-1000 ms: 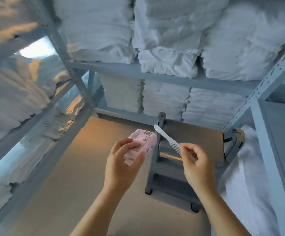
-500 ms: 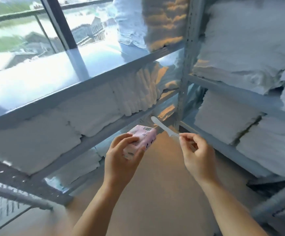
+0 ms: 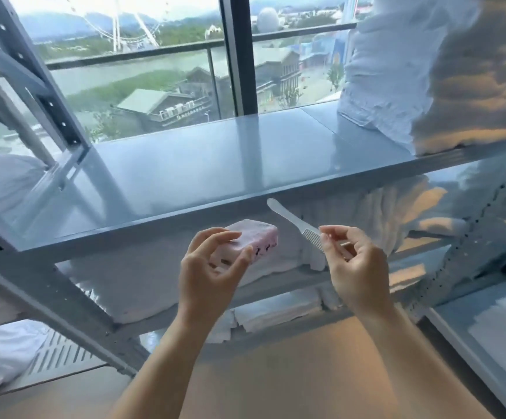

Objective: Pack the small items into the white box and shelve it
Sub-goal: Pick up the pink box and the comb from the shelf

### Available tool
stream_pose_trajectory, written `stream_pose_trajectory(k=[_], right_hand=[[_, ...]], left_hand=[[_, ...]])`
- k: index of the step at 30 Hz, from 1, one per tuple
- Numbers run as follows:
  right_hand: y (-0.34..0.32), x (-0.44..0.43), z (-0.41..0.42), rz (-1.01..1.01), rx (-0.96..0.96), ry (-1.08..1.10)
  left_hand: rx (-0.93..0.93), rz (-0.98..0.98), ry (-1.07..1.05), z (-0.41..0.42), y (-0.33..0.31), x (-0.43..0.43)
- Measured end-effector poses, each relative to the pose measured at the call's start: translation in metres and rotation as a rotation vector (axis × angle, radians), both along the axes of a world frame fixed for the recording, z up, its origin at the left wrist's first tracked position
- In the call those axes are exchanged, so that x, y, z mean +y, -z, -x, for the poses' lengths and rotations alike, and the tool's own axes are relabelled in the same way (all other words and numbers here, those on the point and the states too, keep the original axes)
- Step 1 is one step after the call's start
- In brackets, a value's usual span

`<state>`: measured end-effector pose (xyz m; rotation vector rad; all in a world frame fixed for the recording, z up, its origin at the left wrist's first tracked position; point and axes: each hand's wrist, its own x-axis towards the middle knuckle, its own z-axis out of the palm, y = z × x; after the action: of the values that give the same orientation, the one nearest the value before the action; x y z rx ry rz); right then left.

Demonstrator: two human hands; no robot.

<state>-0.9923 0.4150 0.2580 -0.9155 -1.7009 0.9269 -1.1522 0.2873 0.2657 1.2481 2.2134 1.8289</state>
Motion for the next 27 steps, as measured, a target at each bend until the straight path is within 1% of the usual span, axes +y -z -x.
stream_pose_trajectory(k=[3,7,10,15,20,23,27], right_hand=[[-0.011,0.045,0.039,-0.005,0.015,-0.074],[-0.013,0.086,0.090,-0.003,0.007,-0.162],[-0.008,0.100,0.126,0.041,0.014,-0.237],[-0.007,0.111,0.186,0.036,-0.011,-0.351],[-0.001,0.132,0.247,-0.001,-0.104,-0.353],[0.005,0.147,0.276,-0.014,-0.151,-0.302],[0.010,0.167,0.313,-0.023,-0.193,-0.222]], left_hand=[[0.003,-0.006,-0.084,0.033,-0.010,0.029],[-0.001,0.022,-0.244,0.069,-0.007,0.048],[-0.032,0.029,-0.332,0.091,-0.005,0.051],[-0.035,0.017,-0.412,0.135,-0.011,0.057],[0.000,0.008,-0.408,0.194,-0.006,0.078],[0.012,0.015,-0.392,0.231,0.004,0.092],[-0.025,0.057,-0.374,0.278,0.018,0.112]])
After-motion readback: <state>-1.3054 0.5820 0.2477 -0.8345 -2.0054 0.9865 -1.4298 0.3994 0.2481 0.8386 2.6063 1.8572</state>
